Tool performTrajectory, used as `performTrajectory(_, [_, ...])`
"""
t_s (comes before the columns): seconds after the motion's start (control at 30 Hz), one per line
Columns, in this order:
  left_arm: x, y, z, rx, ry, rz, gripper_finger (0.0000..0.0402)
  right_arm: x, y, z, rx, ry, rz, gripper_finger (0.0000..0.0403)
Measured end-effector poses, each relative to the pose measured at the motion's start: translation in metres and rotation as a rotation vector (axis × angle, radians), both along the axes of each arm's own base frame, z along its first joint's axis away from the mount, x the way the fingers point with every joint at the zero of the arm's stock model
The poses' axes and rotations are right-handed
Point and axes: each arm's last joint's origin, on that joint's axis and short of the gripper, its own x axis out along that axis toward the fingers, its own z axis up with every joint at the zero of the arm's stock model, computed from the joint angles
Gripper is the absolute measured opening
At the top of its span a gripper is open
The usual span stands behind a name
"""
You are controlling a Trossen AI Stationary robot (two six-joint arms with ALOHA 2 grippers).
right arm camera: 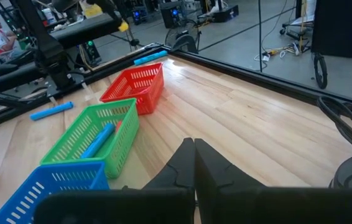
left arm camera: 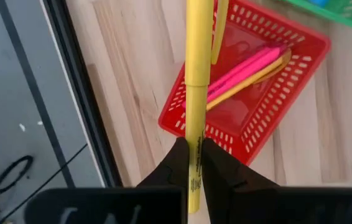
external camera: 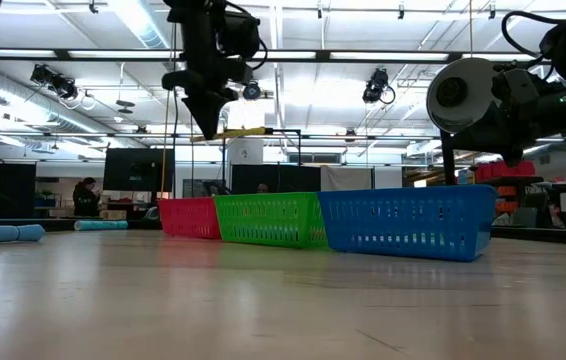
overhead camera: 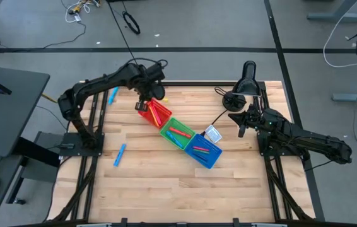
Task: Pick & Place Markers
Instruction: Put the yellow marker pen into the red bin
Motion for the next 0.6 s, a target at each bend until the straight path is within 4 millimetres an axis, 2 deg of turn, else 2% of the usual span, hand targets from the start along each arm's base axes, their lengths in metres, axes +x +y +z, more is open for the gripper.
performTrajectory(0.23, [-0.002, 0.000, -0.001, 0.003, 0.043, -0.127, 0.0022, 0.000, 0.000, 0.000, 0.000, 0.000, 0.000, 0.0000])
performTrajectory(0.5, [0.005, 0.008, -0.018, -0.024, 0.089, -0.212, 0.0022, 0.000, 0.000, 0.000, 0.000, 0.000, 0.000, 0.0000])
performTrajectory(0.6, [0.006, 0.008, -0.033, -0.016, 0.077, -0.261, 0.0022, 0.000, 0.000, 0.000, 0.000, 0.000, 0.000, 0.0000])
